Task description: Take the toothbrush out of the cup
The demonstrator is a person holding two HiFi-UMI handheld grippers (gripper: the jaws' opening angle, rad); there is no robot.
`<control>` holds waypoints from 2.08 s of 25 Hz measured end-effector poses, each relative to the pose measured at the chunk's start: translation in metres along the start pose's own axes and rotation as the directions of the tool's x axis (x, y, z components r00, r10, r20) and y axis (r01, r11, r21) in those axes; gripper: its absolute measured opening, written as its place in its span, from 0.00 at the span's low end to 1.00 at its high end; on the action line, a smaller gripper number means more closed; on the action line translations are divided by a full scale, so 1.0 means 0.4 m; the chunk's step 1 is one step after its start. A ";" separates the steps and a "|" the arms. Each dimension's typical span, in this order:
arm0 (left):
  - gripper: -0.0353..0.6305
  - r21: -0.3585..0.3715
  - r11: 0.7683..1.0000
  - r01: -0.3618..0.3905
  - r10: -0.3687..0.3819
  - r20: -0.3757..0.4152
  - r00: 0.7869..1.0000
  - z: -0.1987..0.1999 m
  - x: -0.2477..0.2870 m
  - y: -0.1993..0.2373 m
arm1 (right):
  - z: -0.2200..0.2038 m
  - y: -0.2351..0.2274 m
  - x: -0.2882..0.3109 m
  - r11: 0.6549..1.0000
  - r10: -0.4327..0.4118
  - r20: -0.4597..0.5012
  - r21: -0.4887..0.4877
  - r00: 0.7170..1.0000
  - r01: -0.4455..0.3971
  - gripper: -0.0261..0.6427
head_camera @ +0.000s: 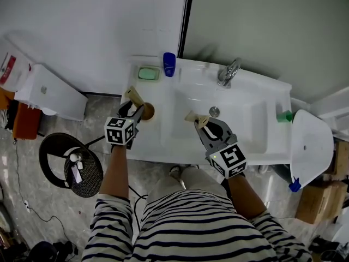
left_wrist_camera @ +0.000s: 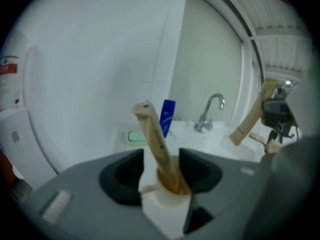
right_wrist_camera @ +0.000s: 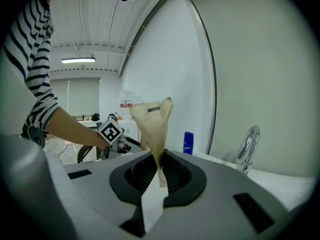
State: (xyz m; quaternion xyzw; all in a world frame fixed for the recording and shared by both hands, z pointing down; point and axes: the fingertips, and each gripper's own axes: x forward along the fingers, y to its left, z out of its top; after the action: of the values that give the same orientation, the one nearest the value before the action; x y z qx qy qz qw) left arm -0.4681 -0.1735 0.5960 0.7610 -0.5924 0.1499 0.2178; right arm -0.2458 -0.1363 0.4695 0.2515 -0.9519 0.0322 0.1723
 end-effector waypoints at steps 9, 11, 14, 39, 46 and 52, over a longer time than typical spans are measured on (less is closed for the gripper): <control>0.30 0.041 0.999 -0.014 0.016 -0.046 0.999 0.004 0.016 0.006 | -0.001 0.000 0.006 1.000 0.000 -0.005 -0.004 1.000 0.000 0.09; 0.24 0.053 0.998 -0.024 0.026 -0.046 0.999 0.007 0.014 0.009 | 0.000 -0.001 0.008 1.000 -0.002 -0.004 -0.004 1.000 0.002 0.09; 0.19 0.057 0.998 -0.024 0.026 -0.043 0.999 0.009 0.011 0.007 | 0.000 -0.003 0.007 1.000 -0.008 -0.003 -0.005 1.000 0.008 0.09; 0.12 0.088 0.996 -0.018 0.010 0.089 0.996 0.110 -0.064 -0.050 | 0.021 -0.012 -0.026 1.000 -0.028 0.029 -0.007 0.999 0.028 0.09; 0.12 0.123 0.992 -0.021 0.001 0.157 0.988 0.172 -0.113 -0.086 | 0.033 -0.013 -0.046 0.999 -0.044 0.046 -0.010 0.998 0.044 0.09; 0.12 0.176 0.984 -0.006 -0.032 0.212 0.977 0.226 -0.166 -0.152 | 0.041 -0.009 -0.069 0.998 -0.059 0.062 -0.015 0.996 0.060 0.09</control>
State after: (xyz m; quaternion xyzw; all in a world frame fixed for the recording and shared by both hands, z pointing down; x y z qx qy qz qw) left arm -0.4290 -0.1515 0.4764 0.7929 -0.5917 0.1174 0.0857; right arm -0.2267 -0.1289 0.4444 0.2793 -0.9490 0.0113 0.1457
